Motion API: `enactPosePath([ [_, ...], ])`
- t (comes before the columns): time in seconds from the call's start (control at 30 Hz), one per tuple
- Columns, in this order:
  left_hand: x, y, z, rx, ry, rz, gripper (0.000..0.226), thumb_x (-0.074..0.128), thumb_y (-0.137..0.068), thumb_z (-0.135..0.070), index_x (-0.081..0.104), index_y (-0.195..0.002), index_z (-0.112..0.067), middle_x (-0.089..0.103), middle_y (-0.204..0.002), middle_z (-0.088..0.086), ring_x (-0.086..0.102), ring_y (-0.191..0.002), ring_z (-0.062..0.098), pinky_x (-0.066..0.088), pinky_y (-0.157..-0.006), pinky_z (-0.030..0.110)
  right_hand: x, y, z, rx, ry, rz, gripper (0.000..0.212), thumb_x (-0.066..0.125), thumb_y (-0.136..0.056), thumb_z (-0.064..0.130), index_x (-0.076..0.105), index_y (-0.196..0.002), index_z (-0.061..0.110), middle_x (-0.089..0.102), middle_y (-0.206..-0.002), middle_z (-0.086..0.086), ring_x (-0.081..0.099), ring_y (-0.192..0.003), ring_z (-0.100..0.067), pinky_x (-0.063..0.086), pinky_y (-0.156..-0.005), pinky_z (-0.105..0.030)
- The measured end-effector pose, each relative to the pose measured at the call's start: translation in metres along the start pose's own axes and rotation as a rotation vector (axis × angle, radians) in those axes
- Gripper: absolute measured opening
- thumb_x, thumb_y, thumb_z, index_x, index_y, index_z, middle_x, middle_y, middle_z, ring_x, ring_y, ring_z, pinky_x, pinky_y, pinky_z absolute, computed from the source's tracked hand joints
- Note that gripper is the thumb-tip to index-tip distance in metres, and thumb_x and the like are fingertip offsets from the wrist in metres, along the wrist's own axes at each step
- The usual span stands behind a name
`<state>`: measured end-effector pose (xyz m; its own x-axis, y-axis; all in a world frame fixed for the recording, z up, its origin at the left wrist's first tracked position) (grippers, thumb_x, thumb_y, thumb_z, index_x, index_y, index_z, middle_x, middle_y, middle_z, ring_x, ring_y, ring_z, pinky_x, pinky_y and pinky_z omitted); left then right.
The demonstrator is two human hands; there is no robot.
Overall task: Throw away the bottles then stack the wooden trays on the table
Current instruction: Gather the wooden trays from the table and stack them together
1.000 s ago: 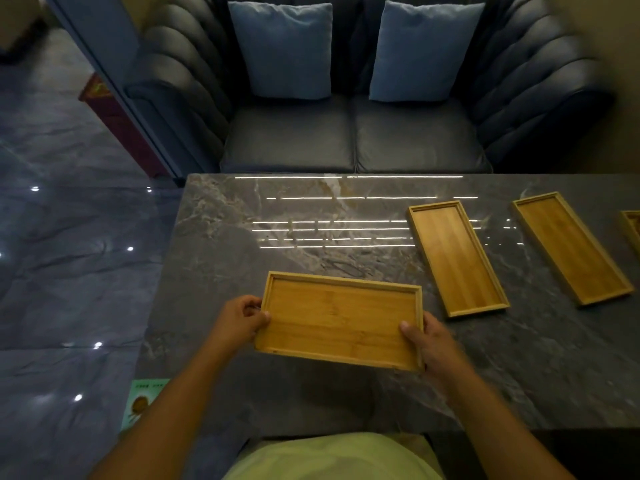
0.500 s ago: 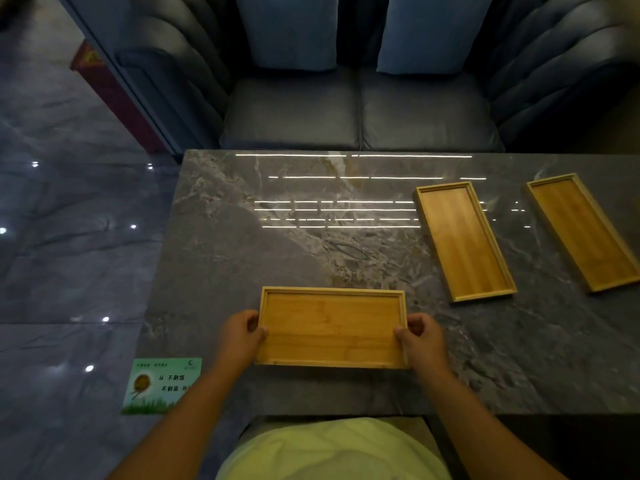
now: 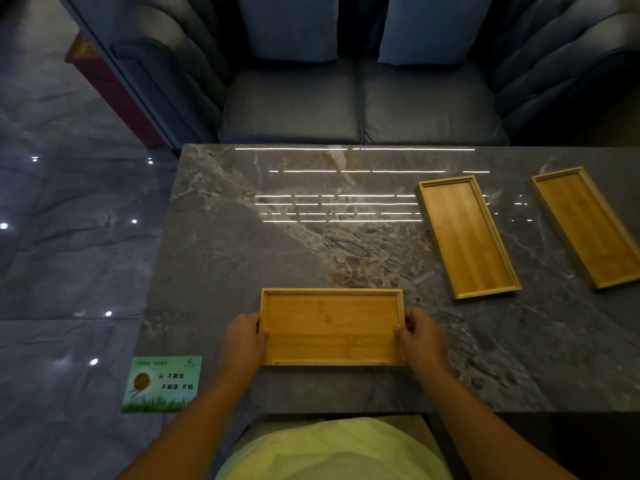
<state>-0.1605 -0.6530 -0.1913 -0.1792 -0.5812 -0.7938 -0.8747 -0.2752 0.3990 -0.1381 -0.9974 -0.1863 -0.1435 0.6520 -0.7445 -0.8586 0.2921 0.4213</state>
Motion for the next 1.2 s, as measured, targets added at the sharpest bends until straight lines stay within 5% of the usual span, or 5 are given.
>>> enactPosePath([
  [0.67,0.012,-0.002,0.011,0.009,-0.040,-0.020,0.014,0.056,-0.094,-0.021,0.064,-0.099,-0.012,0.062,-0.101,0.009,0.056,-0.089,0.018,0.041,-0.076,0.027,0.004,-0.008,-0.004,-0.039,0.019,0.022,0.010,0.066,-0.086,0.017,0.057,-0.083,0.019,0.062,-0.081,-0.002,0.058,-0.075,-0.020,0.050,-0.067,-0.037],
  [0.83,0.013,-0.002,0.008,0.025,-0.062,-0.040,0.011,0.055,-0.094,-0.021,0.062,-0.092,-0.013,0.060,-0.098,0.009,0.050,-0.082,0.015,0.039,-0.072,0.028,0.004,-0.013,-0.006,-0.023,0.063,0.039,0.013,0.067,-0.086,0.018,0.054,-0.084,0.018,0.059,-0.080,-0.001,0.056,-0.074,-0.020,0.043,-0.062,-0.033],
  [1.2,0.017,-0.006,0.007,-0.040,-0.083,0.014,0.012,0.052,-0.096,-0.022,0.058,-0.101,-0.013,0.060,-0.106,0.008,0.060,-0.098,0.023,0.046,-0.079,0.031,0.009,-0.017,-0.007,-0.037,0.099,0.084,0.016,0.066,-0.088,0.019,0.050,-0.084,0.020,0.056,-0.079,0.001,0.053,-0.072,-0.017,0.035,-0.055,-0.030],
])
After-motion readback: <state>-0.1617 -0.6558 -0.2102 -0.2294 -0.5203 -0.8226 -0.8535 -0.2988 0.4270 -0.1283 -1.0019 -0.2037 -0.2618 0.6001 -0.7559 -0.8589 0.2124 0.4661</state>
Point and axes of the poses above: each hand's wrist, its own y-axis away from the middle knuckle, its own x-axis out of the palm, z = x × y, the point moved 6 cm from there along -y, towards the middle knuckle
